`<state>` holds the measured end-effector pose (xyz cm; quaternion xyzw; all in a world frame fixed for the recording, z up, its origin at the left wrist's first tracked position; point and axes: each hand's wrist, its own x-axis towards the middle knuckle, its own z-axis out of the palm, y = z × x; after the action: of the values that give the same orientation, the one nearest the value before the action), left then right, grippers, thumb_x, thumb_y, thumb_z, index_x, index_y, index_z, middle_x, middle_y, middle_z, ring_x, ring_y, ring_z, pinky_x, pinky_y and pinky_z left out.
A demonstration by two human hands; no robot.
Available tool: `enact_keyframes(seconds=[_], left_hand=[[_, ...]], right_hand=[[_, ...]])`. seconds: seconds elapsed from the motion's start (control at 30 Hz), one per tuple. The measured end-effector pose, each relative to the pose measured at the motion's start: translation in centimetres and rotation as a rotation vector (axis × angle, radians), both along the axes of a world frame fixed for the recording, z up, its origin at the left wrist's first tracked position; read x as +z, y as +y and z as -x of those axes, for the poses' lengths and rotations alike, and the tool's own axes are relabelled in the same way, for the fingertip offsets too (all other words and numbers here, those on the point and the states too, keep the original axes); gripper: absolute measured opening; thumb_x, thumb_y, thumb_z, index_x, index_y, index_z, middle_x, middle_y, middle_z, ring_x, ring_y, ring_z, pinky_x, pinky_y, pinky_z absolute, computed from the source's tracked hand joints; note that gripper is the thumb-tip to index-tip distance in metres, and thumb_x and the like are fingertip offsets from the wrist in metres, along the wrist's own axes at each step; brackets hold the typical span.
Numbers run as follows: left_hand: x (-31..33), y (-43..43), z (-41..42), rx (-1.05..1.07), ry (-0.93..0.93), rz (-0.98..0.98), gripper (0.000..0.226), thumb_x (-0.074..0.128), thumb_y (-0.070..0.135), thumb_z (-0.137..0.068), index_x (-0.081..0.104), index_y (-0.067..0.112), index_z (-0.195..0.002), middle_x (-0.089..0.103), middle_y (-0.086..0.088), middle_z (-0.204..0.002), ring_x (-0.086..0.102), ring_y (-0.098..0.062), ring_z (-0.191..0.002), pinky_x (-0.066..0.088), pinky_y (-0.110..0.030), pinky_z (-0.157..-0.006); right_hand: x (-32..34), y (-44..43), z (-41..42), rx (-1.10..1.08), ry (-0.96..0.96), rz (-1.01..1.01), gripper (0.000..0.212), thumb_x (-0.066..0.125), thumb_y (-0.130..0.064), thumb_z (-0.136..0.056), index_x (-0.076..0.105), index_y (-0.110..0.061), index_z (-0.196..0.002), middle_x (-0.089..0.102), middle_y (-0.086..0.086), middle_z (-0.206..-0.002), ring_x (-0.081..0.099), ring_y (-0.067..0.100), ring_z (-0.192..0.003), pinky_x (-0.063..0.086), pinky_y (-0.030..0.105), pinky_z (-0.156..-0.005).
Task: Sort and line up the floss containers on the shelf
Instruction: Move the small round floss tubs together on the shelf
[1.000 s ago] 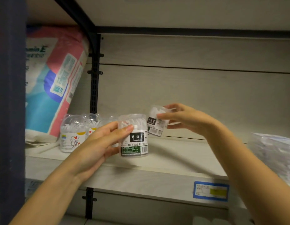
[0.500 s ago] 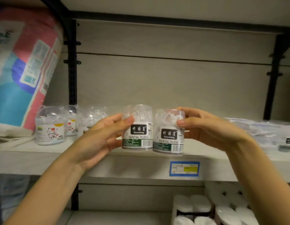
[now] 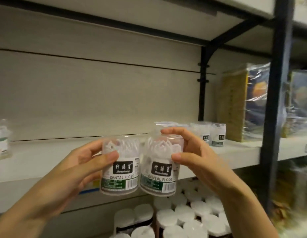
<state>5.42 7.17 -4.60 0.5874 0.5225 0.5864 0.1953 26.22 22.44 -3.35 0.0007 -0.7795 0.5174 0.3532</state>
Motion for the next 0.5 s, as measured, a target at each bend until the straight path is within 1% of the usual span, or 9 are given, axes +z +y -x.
enact_keyframes(seconds=[0.03,0.1,0.13,0.2,0.27,0.33,0.4,0.5], left_hand=[[0.3,0.8,-1.7,-0.008,0.018,-0.014,0.066,0.072,0.065,-0.055,0.065,0.033,-0.111,0.068,0.003,-0.116,0.063,-0.018,-0.110,0.048,-0.040,-0.093],[0.5,3.1,-5.2,-0.037,-0.007,-0.066,0.071,0.078,0.067,-0.038,0.069,0.036,-0.102,0.072,0.006,-0.108,0.067,-0.011,-0.101,0.054,-0.021,-0.078],[0.6,4.2,-6.8,-0.045,-0.016,-0.092,0.071,0.079,0.066,-0.035,0.070,0.037,-0.099,0.073,0.008,-0.105,0.067,-0.007,-0.099,0.052,-0.013,-0.073],[1.3,6.5,-9.8,-0.044,0.003,-0.124,0.064,0.078,0.061,-0.043,0.070,0.036,-0.101,0.072,0.008,-0.106,0.066,-0.004,-0.100,0.049,-0.007,-0.072],[2.0,9.4,-12.4,-0.029,0.010,-0.150,0.046,0.073,0.049,-0.060,0.069,0.035,-0.103,0.071,0.009,-0.108,0.064,-0.002,-0.103,0.047,-0.006,-0.074],[2.7,12.5,-14.8,0.023,0.013,-0.148,0.035,0.071,0.041,-0.070,0.068,0.032,-0.104,0.071,0.010,-0.108,0.064,-0.003,-0.103,0.049,-0.011,-0.078],[3.4,15.5,-16.7,0.109,0.025,-0.152,0.038,0.070,0.041,-0.070,0.065,0.029,-0.107,0.070,0.008,-0.108,0.063,-0.005,-0.103,0.050,-0.018,-0.081],[4.0,19.5,-18.1,0.219,0.063,-0.157,0.053,0.066,0.044,-0.074,0.052,0.022,-0.120,0.063,0.002,-0.116,0.060,-0.008,-0.105,0.048,-0.019,-0.090]], right_hand=[[0.0,1.0,-1.3,-0.004,0.011,-0.009,0.051,0.069,-0.029,-0.060,0.057,-0.026,-0.110,0.072,-0.006,-0.102,0.067,0.012,-0.096,0.053,0.023,-0.079],[0.2,3.3,-3.9,-0.028,0.027,-0.039,0.050,0.069,-0.029,-0.060,0.057,-0.025,-0.108,0.072,-0.007,-0.101,0.067,0.011,-0.096,0.054,0.022,-0.078],[0.5,4.6,-5.2,-0.045,0.031,-0.056,0.050,0.069,-0.030,-0.060,0.057,-0.025,-0.108,0.072,-0.007,-0.101,0.068,0.011,-0.096,0.054,0.022,-0.077],[1.4,7.7,-7.9,-0.085,0.041,-0.089,0.051,0.069,-0.033,-0.058,0.057,-0.024,-0.107,0.072,-0.010,-0.099,0.068,0.010,-0.094,0.054,0.020,-0.074],[2.6,11.0,-10.5,-0.152,0.059,-0.141,0.053,0.069,-0.038,-0.057,0.056,-0.025,-0.107,0.071,-0.014,-0.098,0.068,0.006,-0.092,0.054,0.017,-0.072],[3.8,14.2,-12.6,-0.241,0.068,-0.195,0.054,0.068,-0.044,-0.056,0.056,-0.029,-0.107,0.070,-0.015,-0.100,0.067,0.003,-0.093,0.054,0.016,-0.071],[4.5,17.2,-13.6,-0.331,0.055,-0.256,0.054,0.068,-0.047,-0.058,0.056,-0.031,-0.109,0.068,-0.012,-0.103,0.066,0.003,-0.095,0.055,0.020,-0.074],[4.4,21.0,-13.5,-0.435,0.000,-0.335,0.049,0.070,-0.042,-0.069,0.055,-0.029,-0.113,0.063,-0.010,-0.111,0.063,0.007,-0.100,0.053,0.032,-0.088]])
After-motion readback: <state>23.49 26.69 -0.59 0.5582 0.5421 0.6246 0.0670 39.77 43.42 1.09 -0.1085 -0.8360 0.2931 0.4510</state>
